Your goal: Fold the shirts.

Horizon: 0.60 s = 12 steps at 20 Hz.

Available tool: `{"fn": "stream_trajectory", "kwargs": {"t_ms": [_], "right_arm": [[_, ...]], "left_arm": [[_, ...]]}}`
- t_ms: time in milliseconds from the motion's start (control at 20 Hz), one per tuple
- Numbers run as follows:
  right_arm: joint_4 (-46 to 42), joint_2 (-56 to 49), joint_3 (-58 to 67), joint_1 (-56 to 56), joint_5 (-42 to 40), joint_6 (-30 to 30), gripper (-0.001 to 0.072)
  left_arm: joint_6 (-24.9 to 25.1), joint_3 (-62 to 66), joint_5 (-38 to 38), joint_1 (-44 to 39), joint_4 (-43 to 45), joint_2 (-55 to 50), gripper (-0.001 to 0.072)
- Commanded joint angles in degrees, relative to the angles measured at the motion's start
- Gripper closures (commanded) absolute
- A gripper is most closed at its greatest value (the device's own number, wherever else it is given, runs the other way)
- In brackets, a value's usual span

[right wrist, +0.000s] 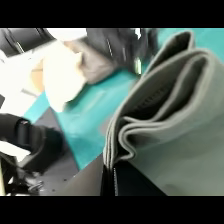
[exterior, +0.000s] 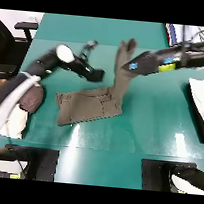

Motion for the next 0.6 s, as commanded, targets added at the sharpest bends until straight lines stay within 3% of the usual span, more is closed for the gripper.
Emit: {"fn": "stream_trajectory", "kwargs": {"t_ms": [0, 50, 150, 200, 250, 400, 550], "right_arm": [[-0.02, -6.75, 0.07, 14.64, -11.08, 0.00, 0.0690], [0.04, -9.55, 0.13, 18.47, -14.21, -0.02, 0.0612], [-0.20, -15.58, 1.88, 24.46, -17.99, -1.18, 0.0286], [-0.26, -18.40, 3.89, 26.05, -16.87, -3.06, 0.0164], [-0.35, -20.98, 6.47, 26.73, -13.97, -3.65, 0.0127], [-4.31, -23.30, 9.31, 23.71, -5.25, -2.43, 0.0161], [-11.89, -18.84, 1.20, 16.15, -4.50, 0.83, 0.0161]], "left_arm": [[0.07, 0.02, -2.58, 9.94, 7.43, 11.69, 0.0683], [0.09, 0.02, -3.19, 12.46, 8.85, 14.71, 0.0683], [0.09, 0.02, -4.35, 16.13, 11.87, 19.23, 0.0683], [0.09, 0.02, -5.03, 17.73, 13.09, 20.98, 0.0683], [0.09, 0.02, -5.73, 19.15, 13.57, 22.40, 0.0683], [0.11, 0.09, -8.09, 21.51, 13.60, 23.82, 0.0683], [0.55, 0.07, -10.25, 21.53, 13.64, 23.76, 0.0683]]}}
